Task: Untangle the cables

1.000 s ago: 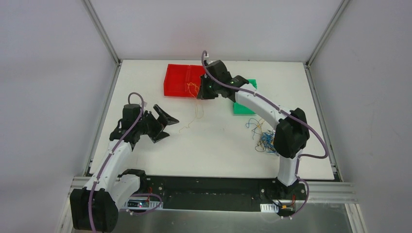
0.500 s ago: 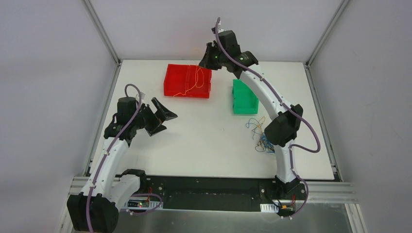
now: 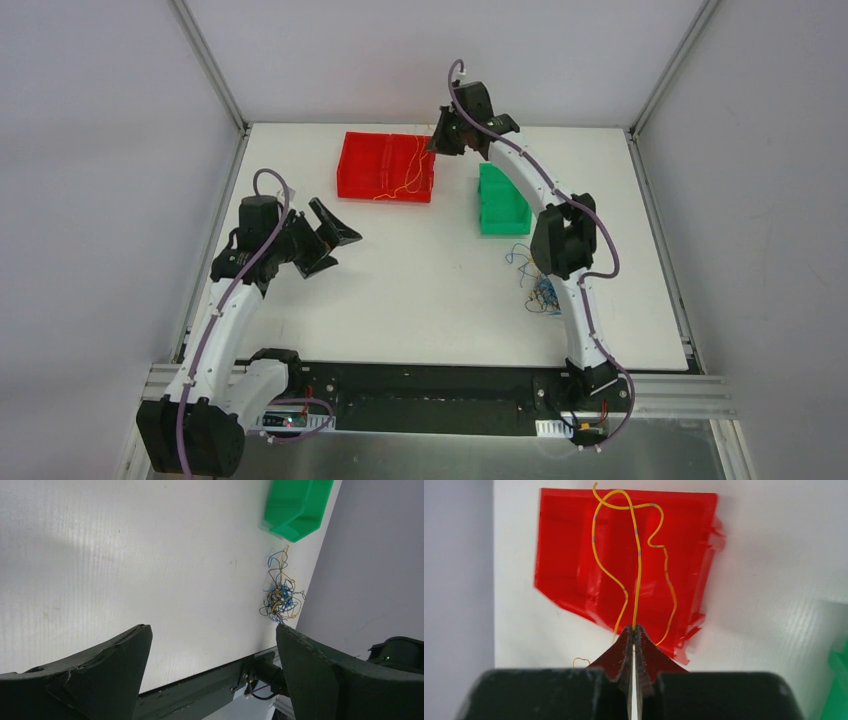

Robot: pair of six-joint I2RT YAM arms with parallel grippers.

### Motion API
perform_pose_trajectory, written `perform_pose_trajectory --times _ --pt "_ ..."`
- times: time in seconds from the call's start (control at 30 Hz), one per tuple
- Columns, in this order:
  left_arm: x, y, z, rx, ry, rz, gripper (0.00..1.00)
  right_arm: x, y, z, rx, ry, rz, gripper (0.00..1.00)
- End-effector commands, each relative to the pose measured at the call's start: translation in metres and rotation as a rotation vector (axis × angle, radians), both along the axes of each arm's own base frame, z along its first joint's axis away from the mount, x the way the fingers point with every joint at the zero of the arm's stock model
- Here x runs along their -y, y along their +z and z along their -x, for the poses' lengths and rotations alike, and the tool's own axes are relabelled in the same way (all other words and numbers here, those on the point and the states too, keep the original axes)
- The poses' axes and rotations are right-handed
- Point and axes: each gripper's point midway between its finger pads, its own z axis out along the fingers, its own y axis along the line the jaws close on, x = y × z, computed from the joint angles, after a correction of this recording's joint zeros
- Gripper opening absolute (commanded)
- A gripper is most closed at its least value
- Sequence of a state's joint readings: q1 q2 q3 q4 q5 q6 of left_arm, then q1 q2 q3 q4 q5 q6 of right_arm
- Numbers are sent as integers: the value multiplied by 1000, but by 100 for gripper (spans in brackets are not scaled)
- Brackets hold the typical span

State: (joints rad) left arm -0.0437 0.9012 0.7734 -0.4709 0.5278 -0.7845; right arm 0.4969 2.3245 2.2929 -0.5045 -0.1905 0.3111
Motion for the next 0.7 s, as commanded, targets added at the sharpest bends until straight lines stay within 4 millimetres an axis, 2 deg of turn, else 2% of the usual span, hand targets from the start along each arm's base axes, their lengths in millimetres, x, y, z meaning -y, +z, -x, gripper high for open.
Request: perform_pose_trajectory --times 0.0,0.1,0.2,0.27,0.43,0.53,0.67 --pt "-14 8 -20 21 49 -66 100 17 13 -32 89 -133 28 0" --pt "-24 8 -39 7 102 -113 100 38 2 -44 126 -251 137 0" --pt "-37 13 -64 14 169 -172 100 48 6 -49 235 -355 294 0" --pt "-45 10 -83 3 201 -211 100 40 10 -52 313 -382 349 0" --pt "-62 1 -129 -18 250 -308 98 8 11 -54 420 -327 385 0" --pt "-65 -12 -161 -39 223 -358 94 -7 3 -54 422 -288 368 0" --pt "-71 -28 -198 -60 214 -417 91 -18 -12 -54 422 -242 342 0"
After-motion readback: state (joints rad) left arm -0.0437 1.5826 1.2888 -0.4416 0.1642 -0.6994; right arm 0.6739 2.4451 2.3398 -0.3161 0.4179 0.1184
